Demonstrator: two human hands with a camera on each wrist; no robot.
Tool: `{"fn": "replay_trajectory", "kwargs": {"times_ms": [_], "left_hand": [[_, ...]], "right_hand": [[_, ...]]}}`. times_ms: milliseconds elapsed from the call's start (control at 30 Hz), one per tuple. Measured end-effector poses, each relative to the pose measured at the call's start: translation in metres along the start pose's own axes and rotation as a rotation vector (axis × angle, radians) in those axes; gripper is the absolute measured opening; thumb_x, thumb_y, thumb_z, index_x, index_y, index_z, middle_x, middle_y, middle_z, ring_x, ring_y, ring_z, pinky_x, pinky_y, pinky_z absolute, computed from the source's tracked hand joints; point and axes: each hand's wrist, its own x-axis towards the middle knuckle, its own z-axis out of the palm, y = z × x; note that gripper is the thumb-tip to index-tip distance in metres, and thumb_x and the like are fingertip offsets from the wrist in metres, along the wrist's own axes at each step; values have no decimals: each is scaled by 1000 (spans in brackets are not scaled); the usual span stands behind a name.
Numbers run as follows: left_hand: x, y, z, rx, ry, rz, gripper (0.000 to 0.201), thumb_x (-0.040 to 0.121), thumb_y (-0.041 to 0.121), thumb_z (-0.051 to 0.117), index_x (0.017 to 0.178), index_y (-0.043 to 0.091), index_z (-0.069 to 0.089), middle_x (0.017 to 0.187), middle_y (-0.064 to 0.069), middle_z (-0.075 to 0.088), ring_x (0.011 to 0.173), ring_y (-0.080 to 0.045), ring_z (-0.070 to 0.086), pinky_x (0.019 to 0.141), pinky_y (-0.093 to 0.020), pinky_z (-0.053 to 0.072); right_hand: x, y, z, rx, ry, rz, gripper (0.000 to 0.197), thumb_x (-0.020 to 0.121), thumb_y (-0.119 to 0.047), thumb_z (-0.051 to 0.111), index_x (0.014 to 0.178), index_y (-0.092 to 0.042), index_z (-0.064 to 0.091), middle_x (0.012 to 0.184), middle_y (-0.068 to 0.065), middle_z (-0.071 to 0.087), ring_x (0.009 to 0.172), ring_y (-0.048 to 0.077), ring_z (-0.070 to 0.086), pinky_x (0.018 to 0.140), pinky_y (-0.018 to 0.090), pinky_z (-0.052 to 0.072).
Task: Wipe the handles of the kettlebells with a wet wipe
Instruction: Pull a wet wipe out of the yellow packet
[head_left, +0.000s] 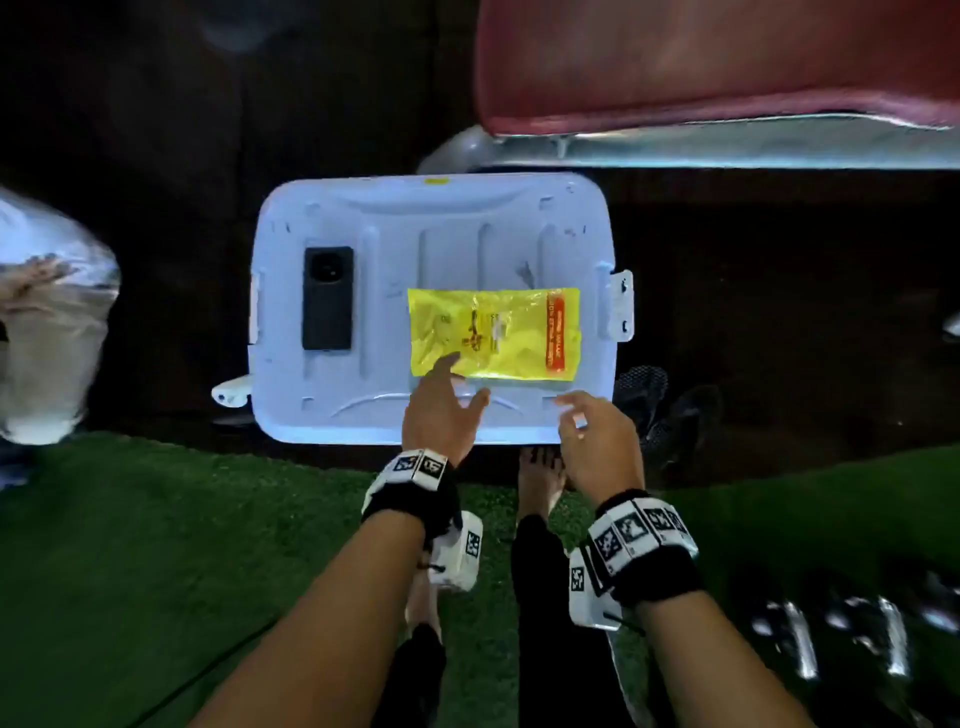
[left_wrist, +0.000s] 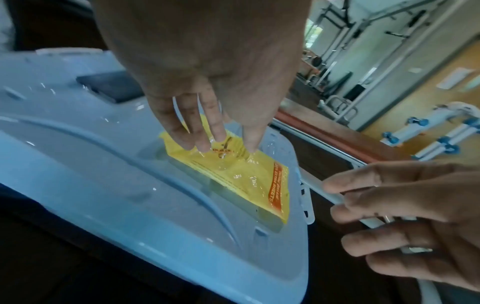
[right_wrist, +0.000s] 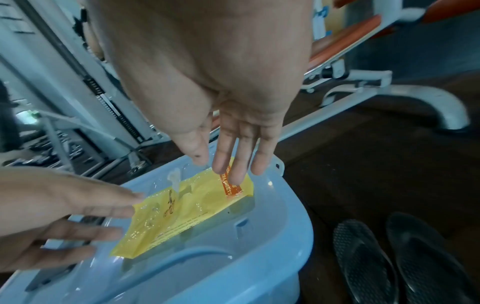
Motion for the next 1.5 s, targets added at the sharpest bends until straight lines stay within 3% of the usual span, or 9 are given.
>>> {"fn": "replay_trajectory", "kwargs": {"times_ms": [167,400,667,833,1033,1133,1233,1400,1500], "left_hand": [[61,24,32,83,163,-87,88,81,61,74,152,26,37,146,0,52,132,-23,54,99,-45,50],[94,3,25,61,199,-142,22,101,42,54,94,21,55,103,-10,70,99,-38,64,73,-37,43],[102,-25,6,-24,72,44,32,106,41,49,119,13,60,89,-13,70,82,-37,63,65,-34,37],[110,-37,0,0,-42,126,24,106,39,49,105,17,57,60,10,51,67,-34,52,58,-35,19],[116,-52,-10,-40,-165,352,37,97,45,52,109,14,69,97,-6,75,86,-16,59,70,-30,38],[122,-74,-19,190,-161,457,58,85,45,74,136,21,61,137,-8,59,129,-25,52,102,-39,41],[123,-94,-27,185,-56,337,101,73,25,90,158,20,35,149,-16,38,139,-29,35,117,-40,31],[127,-85,-17,-280,51,58,89,75,3,86,147,20,36,109,4,61,94,-20,69,87,-41,59],[134,-80,-12,-464,71,-119,85,74,-5,83,136,22,33,100,-5,69,79,-14,72,77,-33,60]], "right_hand": [[75,-2,8,-45,-38,-105,24,97,-16,55,113,-23,71,103,9,67,88,30,67,82,43,55],[119,-19,43,-50,-95,-118,29,97,-16,55,119,-26,70,106,6,67,101,25,62,91,40,49],[135,-34,86,-186,-83,-41,28,101,-34,51,122,-36,70,120,0,69,115,24,60,89,35,47],[147,-42,104,-123,-115,-75,25,96,-30,60,116,-27,75,115,-1,74,107,22,65,86,30,49],[160,-33,108,82,-209,-23,23,85,-21,74,107,-24,80,91,2,78,67,-2,52,60,7,34],[164,-36,109,53,-281,-10,11,84,-13,72,87,-19,80,75,-1,71,62,1,54,63,23,40],[169,-38,110,-86,-300,-7,35,82,-3,62,54,-22,56,62,-6,58,57,10,49,54,24,32],[172,-39,110,-88,-441,5,48,88,-7,62,47,-29,53,56,-16,54,53,1,47,49,20,30],[174,-44,107,-89,-527,-6,40,93,-10,61,56,-25,58,68,-3,63,62,12,54,51,23,34]]}}
